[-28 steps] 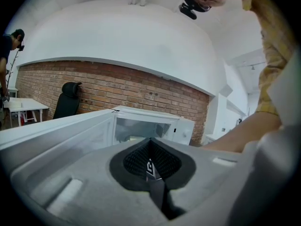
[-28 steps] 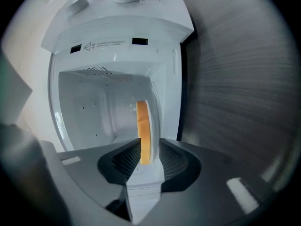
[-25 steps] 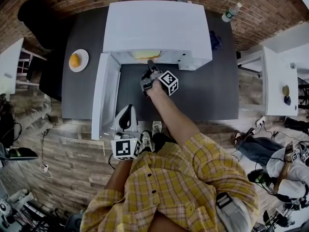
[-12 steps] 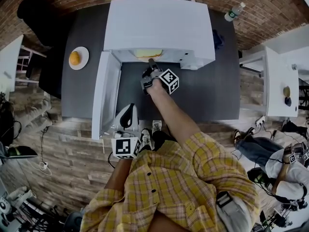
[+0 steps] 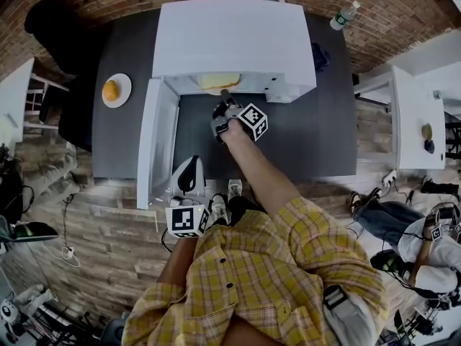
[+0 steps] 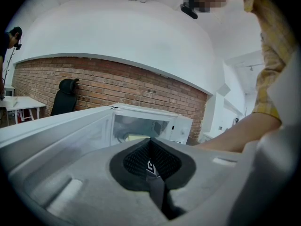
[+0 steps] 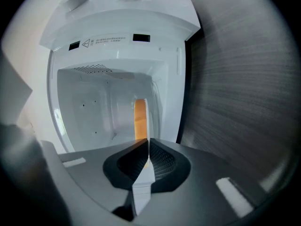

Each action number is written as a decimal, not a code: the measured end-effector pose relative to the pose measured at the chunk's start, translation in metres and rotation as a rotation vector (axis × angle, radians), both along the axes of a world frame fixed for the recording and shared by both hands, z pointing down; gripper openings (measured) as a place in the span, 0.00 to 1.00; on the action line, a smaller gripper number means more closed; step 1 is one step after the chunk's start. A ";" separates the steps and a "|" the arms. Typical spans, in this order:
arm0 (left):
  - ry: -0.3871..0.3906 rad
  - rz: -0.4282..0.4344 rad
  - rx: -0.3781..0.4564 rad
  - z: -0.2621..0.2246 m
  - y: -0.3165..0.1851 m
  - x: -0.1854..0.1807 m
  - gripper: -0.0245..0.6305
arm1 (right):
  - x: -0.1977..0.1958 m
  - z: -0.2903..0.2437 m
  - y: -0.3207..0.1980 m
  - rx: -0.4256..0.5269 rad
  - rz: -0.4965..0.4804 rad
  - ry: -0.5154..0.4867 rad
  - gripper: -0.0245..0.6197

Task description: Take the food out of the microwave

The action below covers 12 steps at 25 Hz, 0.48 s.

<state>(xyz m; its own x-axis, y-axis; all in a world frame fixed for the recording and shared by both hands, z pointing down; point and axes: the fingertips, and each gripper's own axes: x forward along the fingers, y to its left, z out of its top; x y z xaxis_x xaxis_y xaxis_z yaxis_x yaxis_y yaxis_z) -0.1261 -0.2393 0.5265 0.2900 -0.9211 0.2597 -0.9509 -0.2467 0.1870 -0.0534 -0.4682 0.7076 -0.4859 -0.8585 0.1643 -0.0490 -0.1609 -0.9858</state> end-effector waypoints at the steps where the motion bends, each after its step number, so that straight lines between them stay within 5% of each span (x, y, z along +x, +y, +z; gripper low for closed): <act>1: 0.001 0.002 0.000 0.000 0.001 0.000 0.04 | 0.000 0.000 0.002 0.004 -0.008 -0.004 0.05; 12: 0.032 0.012 -0.005 0.002 0.010 0.001 0.04 | 0.012 -0.015 0.024 0.060 -0.038 -0.032 0.05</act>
<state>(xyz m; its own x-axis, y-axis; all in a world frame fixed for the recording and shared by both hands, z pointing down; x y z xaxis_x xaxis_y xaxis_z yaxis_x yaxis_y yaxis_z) -0.1253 -0.2298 0.5290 0.3089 -0.9164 0.2546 -0.9415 -0.2568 0.2182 -0.0416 -0.4443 0.6927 -0.5226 -0.8471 0.0969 -0.0218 -0.1003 -0.9947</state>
